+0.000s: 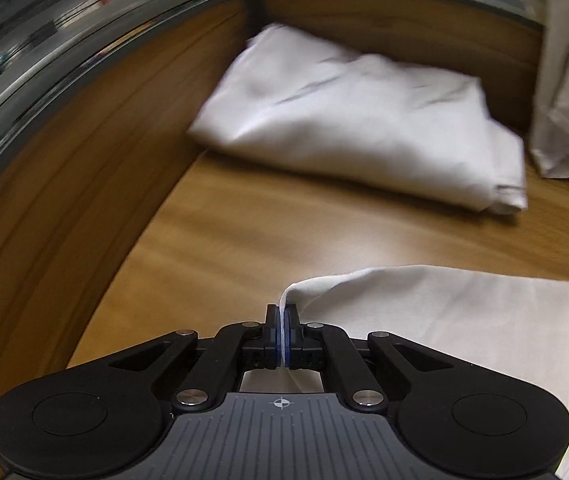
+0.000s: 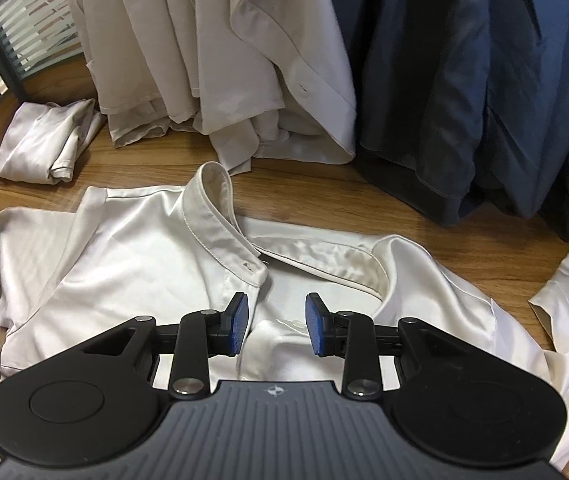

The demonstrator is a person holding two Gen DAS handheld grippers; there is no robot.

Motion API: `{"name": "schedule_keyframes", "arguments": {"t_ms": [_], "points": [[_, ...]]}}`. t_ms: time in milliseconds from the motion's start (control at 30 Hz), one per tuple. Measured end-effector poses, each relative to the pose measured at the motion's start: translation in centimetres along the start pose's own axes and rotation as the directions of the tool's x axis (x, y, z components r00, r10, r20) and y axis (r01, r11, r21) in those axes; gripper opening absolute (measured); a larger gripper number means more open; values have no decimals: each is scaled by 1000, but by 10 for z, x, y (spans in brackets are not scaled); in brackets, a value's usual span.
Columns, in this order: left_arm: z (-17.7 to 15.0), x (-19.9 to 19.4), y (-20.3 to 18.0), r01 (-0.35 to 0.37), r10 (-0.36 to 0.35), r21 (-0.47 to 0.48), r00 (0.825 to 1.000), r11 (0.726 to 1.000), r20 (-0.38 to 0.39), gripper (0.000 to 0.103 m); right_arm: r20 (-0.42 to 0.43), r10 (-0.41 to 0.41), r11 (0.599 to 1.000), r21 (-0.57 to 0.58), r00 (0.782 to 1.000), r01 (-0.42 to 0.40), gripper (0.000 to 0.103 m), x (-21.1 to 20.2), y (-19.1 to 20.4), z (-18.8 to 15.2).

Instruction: Fold clothes

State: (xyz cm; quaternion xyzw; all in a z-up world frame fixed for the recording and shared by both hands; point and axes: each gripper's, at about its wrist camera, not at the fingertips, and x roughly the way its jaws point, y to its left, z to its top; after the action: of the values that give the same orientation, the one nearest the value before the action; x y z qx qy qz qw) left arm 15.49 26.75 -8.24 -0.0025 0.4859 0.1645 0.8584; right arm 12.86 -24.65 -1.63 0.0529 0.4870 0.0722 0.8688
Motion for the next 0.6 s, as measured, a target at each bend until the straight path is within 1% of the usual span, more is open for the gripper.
{"name": "schedule_keyframes", "arguments": {"t_ms": [67,100,133,200,233,300,433,533,567,600], "points": [[-4,-2,8,-20,19,-31,999,999,-38,6,0,0,1000,7,1000,0,36,0,-3,-1],[-6,-4,10,-18,16,-36,999,999,-45,11,-1,-3,1000,10,1000,3,36,1,-4,-2],[-8,-10,12,-5,4,-45,1000,999,-29,17,-1,-3,1000,11,1000,3,36,1,-5,-3],[-10,-20,10,18,-18,-57,1000,998,2,44,0,-7,1000,13,1000,7,36,2,-9,-4],[-9,-26,8,28,-27,-61,1000,998,16,47,2,-11,1000,11,1000,11,36,2,-10,-4],[-8,-36,1,60,-57,-63,997,996,44,47,7,-12,1000,5,1000,12,36,3,-12,-4],[-5,-49,-28,142,-139,-39,988,989,73,48,3,-5,1000,-21,1000,5,36,11,-15,-1],[-6,-58,-60,204,-206,24,974,979,96,53,-3,-26,997,-71,1000,26,36,25,-14,1],[-5,-60,-70,227,-231,52,968,972,100,56,-9,-35,995,-90,999,34,36,31,-13,2],[-5,-63,-81,255,-263,87,960,963,101,56,-12,-50,993,-107,999,49,36,38,-12,3]]}}
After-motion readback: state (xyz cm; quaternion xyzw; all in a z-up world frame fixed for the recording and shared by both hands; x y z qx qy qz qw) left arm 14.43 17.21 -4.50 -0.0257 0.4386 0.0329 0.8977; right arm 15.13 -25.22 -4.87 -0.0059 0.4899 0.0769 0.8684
